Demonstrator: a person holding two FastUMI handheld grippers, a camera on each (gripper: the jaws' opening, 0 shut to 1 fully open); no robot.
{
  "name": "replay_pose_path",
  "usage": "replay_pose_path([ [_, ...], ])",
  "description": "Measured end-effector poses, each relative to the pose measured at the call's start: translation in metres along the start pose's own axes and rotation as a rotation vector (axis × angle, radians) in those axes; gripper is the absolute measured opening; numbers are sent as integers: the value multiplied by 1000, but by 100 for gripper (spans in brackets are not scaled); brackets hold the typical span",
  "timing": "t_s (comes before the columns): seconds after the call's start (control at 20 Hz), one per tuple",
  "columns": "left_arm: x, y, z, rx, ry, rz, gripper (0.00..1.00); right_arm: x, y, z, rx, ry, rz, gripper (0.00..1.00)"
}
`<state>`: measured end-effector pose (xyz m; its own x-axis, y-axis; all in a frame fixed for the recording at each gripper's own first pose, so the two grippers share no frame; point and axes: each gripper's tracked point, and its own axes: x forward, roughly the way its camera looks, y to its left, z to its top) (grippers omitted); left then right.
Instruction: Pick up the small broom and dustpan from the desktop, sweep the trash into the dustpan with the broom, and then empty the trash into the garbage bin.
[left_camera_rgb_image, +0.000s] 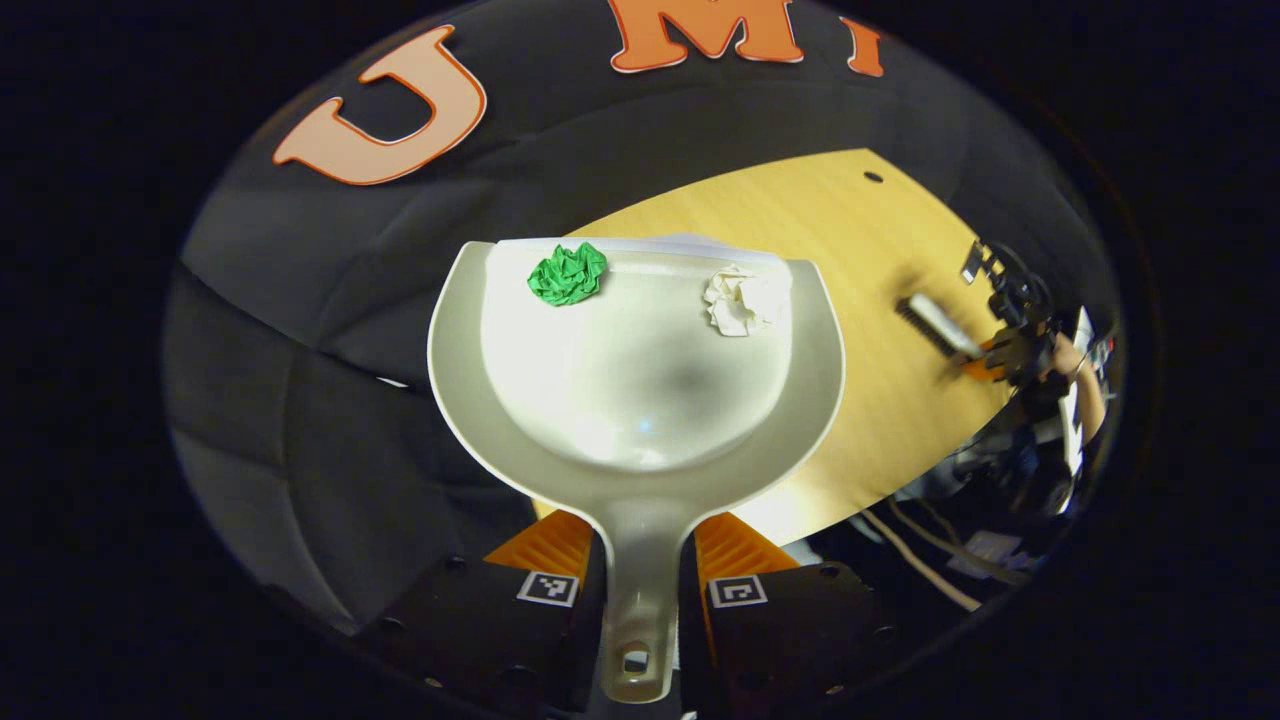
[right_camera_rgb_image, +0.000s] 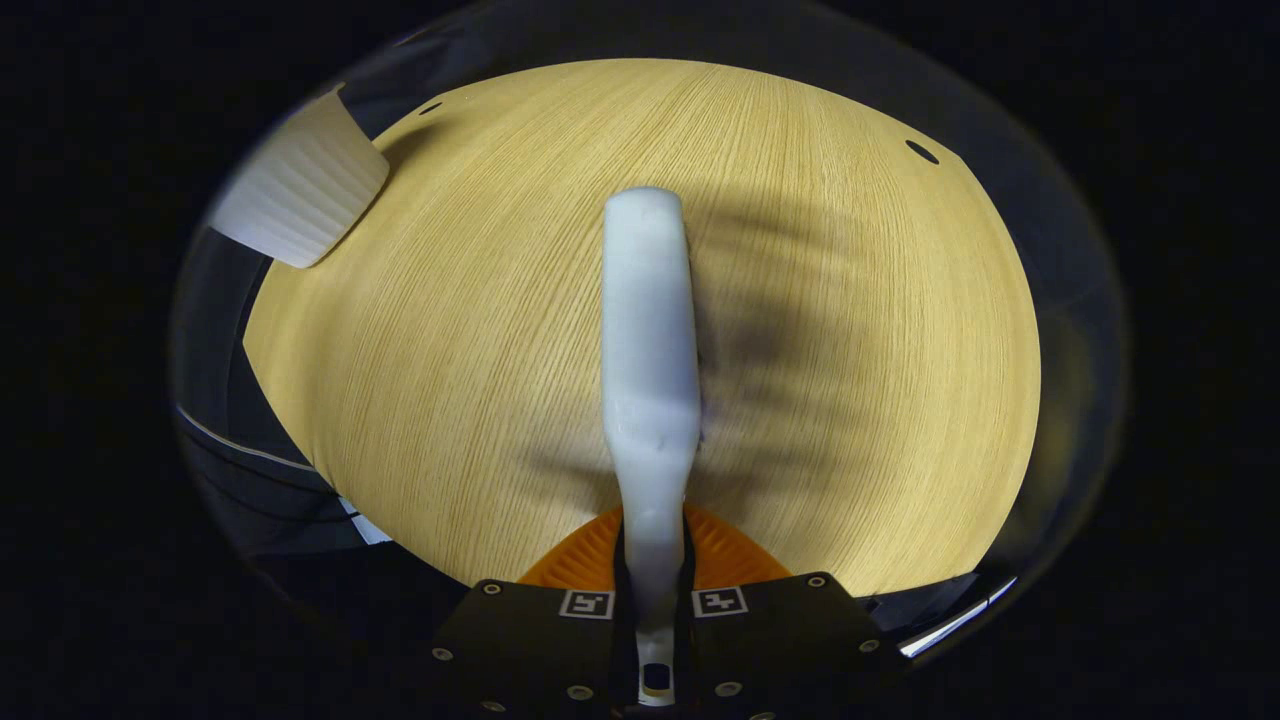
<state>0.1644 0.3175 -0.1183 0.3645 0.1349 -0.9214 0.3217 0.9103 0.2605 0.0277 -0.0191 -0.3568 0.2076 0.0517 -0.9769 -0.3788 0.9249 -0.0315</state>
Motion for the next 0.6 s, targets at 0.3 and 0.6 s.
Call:
replay_pose_path([
  [0.3, 3, 48, -9, 272, 134, 174, 33, -2, 1, 0, 12, 0, -7, 14],
  [0.6, -12, 72, 11, 584, 199, 341, 33, -2, 2, -2, 46, 0, -12, 13],
])
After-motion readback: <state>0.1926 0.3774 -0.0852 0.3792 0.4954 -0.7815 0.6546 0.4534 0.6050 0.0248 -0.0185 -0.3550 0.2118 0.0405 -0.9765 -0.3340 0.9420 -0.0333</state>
